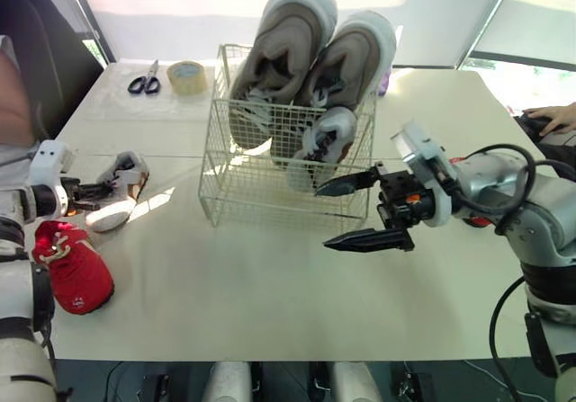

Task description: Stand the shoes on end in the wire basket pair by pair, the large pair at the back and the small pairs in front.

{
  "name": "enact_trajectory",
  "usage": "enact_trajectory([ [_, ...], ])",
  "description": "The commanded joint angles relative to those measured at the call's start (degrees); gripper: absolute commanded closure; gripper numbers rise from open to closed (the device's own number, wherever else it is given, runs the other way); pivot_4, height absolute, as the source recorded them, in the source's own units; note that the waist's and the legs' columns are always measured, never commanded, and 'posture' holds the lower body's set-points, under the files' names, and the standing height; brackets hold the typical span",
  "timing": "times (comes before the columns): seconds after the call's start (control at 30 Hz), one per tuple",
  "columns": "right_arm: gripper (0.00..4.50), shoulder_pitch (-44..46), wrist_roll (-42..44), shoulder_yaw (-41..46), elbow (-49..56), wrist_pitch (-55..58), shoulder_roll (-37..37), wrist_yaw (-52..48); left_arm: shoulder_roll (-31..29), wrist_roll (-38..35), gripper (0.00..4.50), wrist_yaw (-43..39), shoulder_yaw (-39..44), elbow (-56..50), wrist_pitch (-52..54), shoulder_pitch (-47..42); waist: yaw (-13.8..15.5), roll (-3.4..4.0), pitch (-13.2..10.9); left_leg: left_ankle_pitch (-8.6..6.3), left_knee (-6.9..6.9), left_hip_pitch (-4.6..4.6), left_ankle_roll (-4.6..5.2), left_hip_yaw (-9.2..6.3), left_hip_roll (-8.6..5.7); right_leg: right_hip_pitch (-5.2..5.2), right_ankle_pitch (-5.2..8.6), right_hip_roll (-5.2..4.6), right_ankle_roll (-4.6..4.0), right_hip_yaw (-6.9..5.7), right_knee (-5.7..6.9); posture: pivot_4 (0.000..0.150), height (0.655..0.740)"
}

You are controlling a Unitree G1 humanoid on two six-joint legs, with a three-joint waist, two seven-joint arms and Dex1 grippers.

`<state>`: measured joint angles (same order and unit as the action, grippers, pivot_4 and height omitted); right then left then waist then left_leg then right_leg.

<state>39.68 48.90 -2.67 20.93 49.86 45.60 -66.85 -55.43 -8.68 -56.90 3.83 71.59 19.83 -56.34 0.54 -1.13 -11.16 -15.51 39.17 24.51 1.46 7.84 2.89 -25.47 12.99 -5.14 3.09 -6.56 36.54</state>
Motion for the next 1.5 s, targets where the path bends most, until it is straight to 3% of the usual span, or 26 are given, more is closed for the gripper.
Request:
enact_trajectory([
  [0.03, 0.00, 1.81, 2.86, 2.91, 1.08, 0.73, -0.70, 1.07, -2.71, -5.46, 4.46, 4.46, 9.45, -3.82, -9.44, -3.70, 0.00, -0.05, 0.00, 0.00, 0.00, 0.01, 0.00, 0.00, 0.00, 0.00, 0.00, 0.00, 0.01, 0.00, 0.00, 0.150, 0.7400],
  [0.13, 0.00, 0.96, 4.30, 4.89, 1.54, 2.17, 0.55, 2.10, -2.01, -10.15, 4.46, 10.51, 16.71, -14.30, -9.91, -3.40, -0.01, -0.10, 0.01, 0.02, 0.01, 0.02, -0.03, 0.00, -0.01, 0.01, -0.03, -0.05, 0.04, 0.00, 0.00, 0.150, 0.7400],
  [0.27, 0.00, 1.74, 9.05, 9.34, 0.11, 5.69, 0.25, 6.23, 3.77, -16.67, 4.46, 19.55, 24.69, -39.58, -4.56, 5.50, 0.00, -0.08, 0.02, 0.12, 0.03, -0.01, -0.19, 0.03, -0.17, 0.09, -0.12, -0.32, 0.21, 0.03, -0.02, 0.150, 0.7400],
  [0.37, 0.00, 2.50, 13.68, 12.90, -1.13, 9.86, 1.01, 9.87, 15.22, -27.95, 4.46, 30.08, 30.05, -71.35, -0.21, 13.81, 0.18, -0.09, 0.05, 0.09, 0.04, -0.09, -0.13, 0.09, -0.23, 0.21, -0.21, -0.40, 0.36, 0.10, -0.10, 0.150, 0.7400],
  [0.43, 0.00, 1.81, 15.60, 13.64, -0.98, 13.44, 4.47, 8.95, 25.22, -28.41, 4.46, 39.61, 25.99, -85.32, -0.52, 16.56, 0.50, -0.15, 0.07, 0.09, 0.13, -0.04, -0.11, -0.07, -0.24, 0.36, -0.29, -0.41, 0.48, 0.08, -0.22, 0.150, 0.7400],
  [0.5, 0.00, 0.97, 17.01, 13.91, -0.70, 15.77, 7.48, 7.74, 31.09, -23.90, 4.46, 43.42, 19.84, -92.07, -2.03, 18.45, 0.48, -0.21, 0.10, 0.07, 0.15, -0.06, -0.06, -0.15, -0.30, 0.50, -0.35, -0.41, 0.57, 0.07, -0.33, 0.150, 0.7400],
  [0.6, 0.00, -0.31, 17.79, 15.10, -1.19, 17.30, 11.01, 6.94, 37.61, -20.47, 4.46, 46.05, 13.60, -94.15, -4.49, 18.78, 0.24, -0.20, 0.11, 0.04, 0.15, -0.19, 0.00, -0.11, -0.36, 0.62, -0.37, -0.32, 0.60, 0.07, -0.37, 0.150, 0.7400],
  [0.8, 0.00, -4.92, 15.96, 19.08, -1.26, 15.71, 14.42, 8.61, 43.93, -14.13, 4.46, 43.80, 5.26, -88.44, -12.23, 20.52, 0.18, -0.15, 0.14, -0.13, 0.11, -0.32, 0.28, -0.04, -0.20, 0.62, -0.39, -0.08, 0.56, 0.10, -0.36, 0.150, 0.7400],
  [1.27, 0.00, -6.21, 20.61, 21.40, 1.14, 15.60, 11.95, 16.75, 48.36, -4.90, 4.46, 39.73, -0.52, -69.09, -26.61, 27.61, 0.37, -0.12, 0.25, -0.16, 0.15, -0.28, 0.35, -0.06, -0.21, 0.64, -0.40, -0.12, 0.54, 0.10, -0.42, 0.150, 0.7400],
  [1.5, 0.00, -4.82, 21.75, 20.36, 1.57, 15.13, 9.54, 20.03, 47.67, 0.32, 4.46, 40.56, -2.13, -67.12, -30.22, 28.03, 0.67, 0.07, 0.71, -0.19, 0.15, -0.35, 0.39, -0.08, -0.25, 0.73, -0.39, -0.20, 0.54, 0.06, -0.42, 0.150, 0.7400],
])
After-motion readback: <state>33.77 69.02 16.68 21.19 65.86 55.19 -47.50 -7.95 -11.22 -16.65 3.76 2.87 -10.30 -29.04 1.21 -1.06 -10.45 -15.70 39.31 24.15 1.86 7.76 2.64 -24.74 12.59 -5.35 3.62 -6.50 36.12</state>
